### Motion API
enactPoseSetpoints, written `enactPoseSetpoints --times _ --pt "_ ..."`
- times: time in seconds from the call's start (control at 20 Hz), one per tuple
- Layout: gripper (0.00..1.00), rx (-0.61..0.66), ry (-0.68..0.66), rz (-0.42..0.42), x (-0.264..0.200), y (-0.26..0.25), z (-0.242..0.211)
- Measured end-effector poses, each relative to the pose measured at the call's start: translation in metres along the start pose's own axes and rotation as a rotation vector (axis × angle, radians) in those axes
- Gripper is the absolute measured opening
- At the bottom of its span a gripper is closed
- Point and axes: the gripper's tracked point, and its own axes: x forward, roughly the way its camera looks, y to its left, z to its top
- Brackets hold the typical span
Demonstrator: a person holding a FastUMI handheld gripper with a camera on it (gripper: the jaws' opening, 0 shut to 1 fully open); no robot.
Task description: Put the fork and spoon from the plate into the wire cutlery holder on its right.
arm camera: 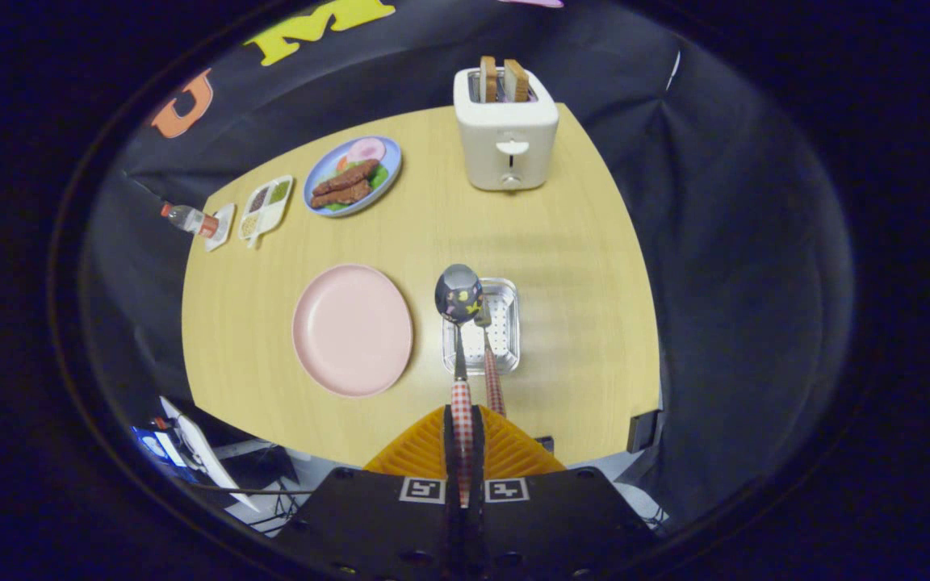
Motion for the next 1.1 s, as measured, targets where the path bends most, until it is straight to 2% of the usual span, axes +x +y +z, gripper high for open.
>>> enactPoseSetpoints --times 0.5,0.85,1.0,1.05,1.1 --pt "0.03 0.032 0.189 -0.064 0.033 -0.017 0.016" --pt "0.03 0.034 0.279 -0.072 0.047 -0.013 0.023" --pt "0.06 0.016 0.289 -0.07 0.052 -0.012 0.027" --pt "0.13 0.007 0.278 -0.065 0.052 -0.011 0.031" --pt "0.13 0.005 0.258 -0.062 0.052 -0.01 0.035"
